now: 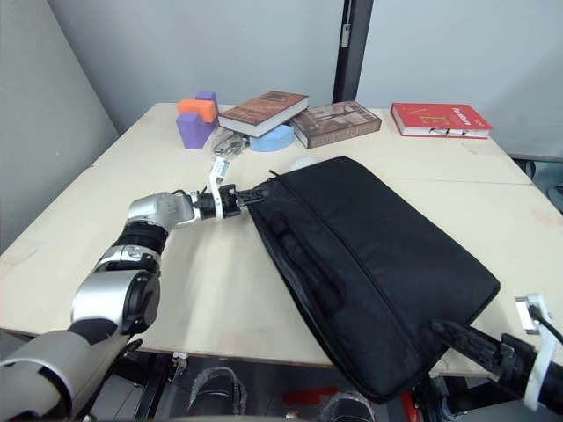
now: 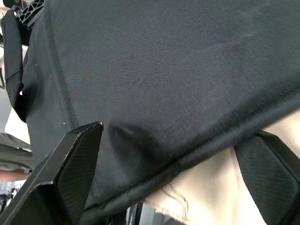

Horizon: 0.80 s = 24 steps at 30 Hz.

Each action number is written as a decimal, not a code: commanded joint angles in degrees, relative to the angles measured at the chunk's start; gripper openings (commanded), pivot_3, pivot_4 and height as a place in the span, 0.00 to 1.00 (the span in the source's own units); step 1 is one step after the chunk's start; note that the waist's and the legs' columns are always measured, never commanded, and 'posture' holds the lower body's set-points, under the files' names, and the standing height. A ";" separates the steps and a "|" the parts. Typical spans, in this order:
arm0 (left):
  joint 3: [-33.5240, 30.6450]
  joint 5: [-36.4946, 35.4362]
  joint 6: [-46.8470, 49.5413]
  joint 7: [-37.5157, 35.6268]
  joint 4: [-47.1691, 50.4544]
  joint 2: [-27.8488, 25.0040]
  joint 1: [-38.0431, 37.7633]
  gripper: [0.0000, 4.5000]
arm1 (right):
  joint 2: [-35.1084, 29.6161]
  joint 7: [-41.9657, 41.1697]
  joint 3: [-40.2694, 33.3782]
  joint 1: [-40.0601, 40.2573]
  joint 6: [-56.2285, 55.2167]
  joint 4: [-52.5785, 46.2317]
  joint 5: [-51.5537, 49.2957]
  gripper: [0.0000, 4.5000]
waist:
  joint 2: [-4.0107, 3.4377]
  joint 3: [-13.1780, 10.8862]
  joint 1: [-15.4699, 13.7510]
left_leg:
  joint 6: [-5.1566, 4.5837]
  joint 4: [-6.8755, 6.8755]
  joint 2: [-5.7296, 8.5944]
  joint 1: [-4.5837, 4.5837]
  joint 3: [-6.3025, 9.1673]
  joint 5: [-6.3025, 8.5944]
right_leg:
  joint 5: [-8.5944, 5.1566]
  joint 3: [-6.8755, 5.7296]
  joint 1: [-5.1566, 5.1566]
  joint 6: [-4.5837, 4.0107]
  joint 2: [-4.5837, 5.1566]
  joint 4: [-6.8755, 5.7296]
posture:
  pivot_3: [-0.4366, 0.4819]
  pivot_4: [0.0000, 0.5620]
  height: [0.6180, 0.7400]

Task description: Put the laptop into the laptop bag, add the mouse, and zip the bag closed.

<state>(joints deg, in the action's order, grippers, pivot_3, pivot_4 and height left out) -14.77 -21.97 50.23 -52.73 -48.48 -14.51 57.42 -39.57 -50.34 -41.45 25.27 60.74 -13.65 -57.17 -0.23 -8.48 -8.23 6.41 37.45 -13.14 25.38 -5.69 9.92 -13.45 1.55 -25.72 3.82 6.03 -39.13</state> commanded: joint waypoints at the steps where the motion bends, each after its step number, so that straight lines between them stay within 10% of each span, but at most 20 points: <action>1: -1.30 -3.11 0.26 0.17 4.87 -0.80 -0.08 0.00 | -0.37 -0.04 2.79 -1.85 -0.62 1.50 0.38 0.66 | 0.00 0.00 0.21 | 0.00 0.00 0.00 -0.02 0.00 0.00 | 0.00 0.01 0.01 0.00 0.00 -0.02 | 0.48 0.27 0.73; 9: -3.26 -4.69 1.27 2.93 7.67 -4.17 -3.83 0.00 | -4.29 0.07 6.88 -10.81 -0.73 -1.87 -0.50 0.10 | -0.02 0.01 1.21 | 0.00 0.00 0.01 -0.02 -0.01 -0.01 | 0.00 0.01 0.01 0.00 -0.01 -0.04 | 0.48 0.27 0.73; 24: -12.93 -17.22 23.81 13.76 42.98 -10.69 -20.88 0.00 | -4.18 21.11 26.91 -47.05 3.73 0.58 10.25 0.10 | -0.06 -0.02 1.80 | 0.14 -0.07 -0.02 0.32 0.09 -0.07 | -0.01 -0.13 -0.17 -0.02 -0.05 0.06 | 0.48 0.27 0.73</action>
<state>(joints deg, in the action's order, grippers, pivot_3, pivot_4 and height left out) -27.61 -32.14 69.89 -37.71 -13.47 -26.37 36.11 -43.87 -29.45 -16.14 -17.94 65.71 -11.52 -47.72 -0.29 -8.51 -6.43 6.60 37.41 -13.16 25.80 -5.56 9.82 -13.45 1.38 -25.94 3.80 5.98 -39.05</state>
